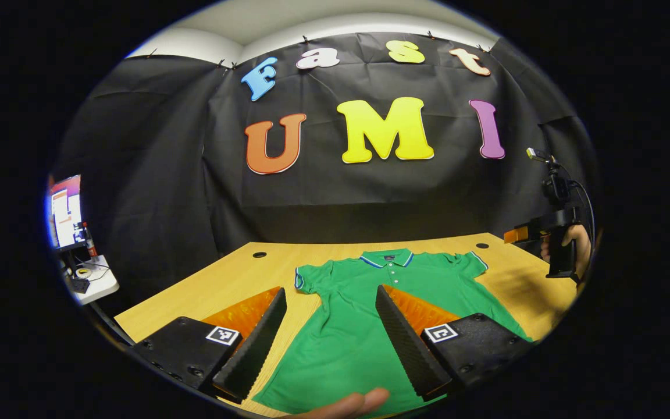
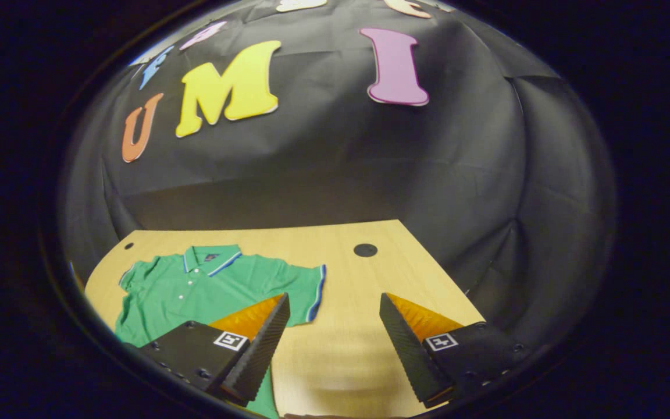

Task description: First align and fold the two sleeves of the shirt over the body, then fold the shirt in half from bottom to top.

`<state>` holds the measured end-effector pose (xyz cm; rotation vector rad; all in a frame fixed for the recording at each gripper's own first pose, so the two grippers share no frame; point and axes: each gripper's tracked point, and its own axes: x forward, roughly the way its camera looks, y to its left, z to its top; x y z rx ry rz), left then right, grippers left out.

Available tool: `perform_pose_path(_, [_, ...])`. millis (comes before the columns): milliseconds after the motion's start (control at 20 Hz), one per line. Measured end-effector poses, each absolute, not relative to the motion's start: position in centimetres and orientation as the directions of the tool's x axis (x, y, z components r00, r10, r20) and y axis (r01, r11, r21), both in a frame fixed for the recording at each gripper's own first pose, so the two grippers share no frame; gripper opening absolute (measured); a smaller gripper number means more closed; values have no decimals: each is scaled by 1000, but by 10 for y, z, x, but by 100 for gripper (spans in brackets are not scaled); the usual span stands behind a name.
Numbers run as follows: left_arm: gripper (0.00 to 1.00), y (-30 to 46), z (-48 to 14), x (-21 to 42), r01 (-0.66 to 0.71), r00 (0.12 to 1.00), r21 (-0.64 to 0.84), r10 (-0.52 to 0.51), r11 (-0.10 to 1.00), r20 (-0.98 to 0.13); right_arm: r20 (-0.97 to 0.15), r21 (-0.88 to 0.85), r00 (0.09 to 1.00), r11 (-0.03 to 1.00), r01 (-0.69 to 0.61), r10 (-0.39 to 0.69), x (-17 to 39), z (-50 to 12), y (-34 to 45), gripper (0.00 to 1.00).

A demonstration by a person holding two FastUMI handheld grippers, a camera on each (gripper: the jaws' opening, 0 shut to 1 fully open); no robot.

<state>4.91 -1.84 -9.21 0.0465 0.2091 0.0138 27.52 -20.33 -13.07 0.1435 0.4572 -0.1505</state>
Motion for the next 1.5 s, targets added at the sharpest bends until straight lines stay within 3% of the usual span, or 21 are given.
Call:
perform_pose_path(350, [99,-30,-117,58,10,963,38,1,999,-269,-633,368,766,915,168,114,324,-207,-173,99])
perform_pose_path(450, [100,-28,-118,59,7,963,38,3,999,-270,-655,399,741,901,171,150,335,-220,-162,94])
perform_pose_path(500, [99,-27,-118,60,4,963,38,6,999,-269,-653,421,737,892,163,174,340,-224,-154,85])
perform_pose_path(600, [100,-23,-119,63,-4,963,34,13,999,-268,-647,442,740,881,167,185,349,-225,-149,85])
perform_pose_path(650, [99,-21,-121,64,-7,962,30,15,1000,-272,-646,450,740,877,169,189,353,-226,-148,77])
perform_pose_path(750, [100,-19,-124,65,-12,959,21,17,1000,-284,-656,441,733,879,180,180,358,-228,-148,72])
perform_pose_path(850, [100,-16,-123,66,-15,959,19,20,1000,-284,-687,373,720,898,235,97,362,-237,-162,51])
perform_pose_path(900, [100,-16,-122,66,-17,959,17,21,1000,-282,-695,356,713,905,232,90,359,-238,-164,24])
perform_pose_path(950, [99,-16,-122,65,-17,960,12,20,1000,-281,-700,341,708,914,220,91,360,-237,-163,11])
perform_pose_path(1100, [100,-17,-121,65,-14,960,6,15,1000,-280,-716,257,698,942,216,35,361,-237,-169,7])
perform_pose_path(1150, [100,-16,-120,64,-17,961,9,19,1000,-277,-717,248,696,945,211,33,362,-236,-164,0])
perform_pose_path(1500, [99,-5,-111,62,-37,964,-4,35,999,-262,-655,189,755,973,130,26,353,-182,-141,0])
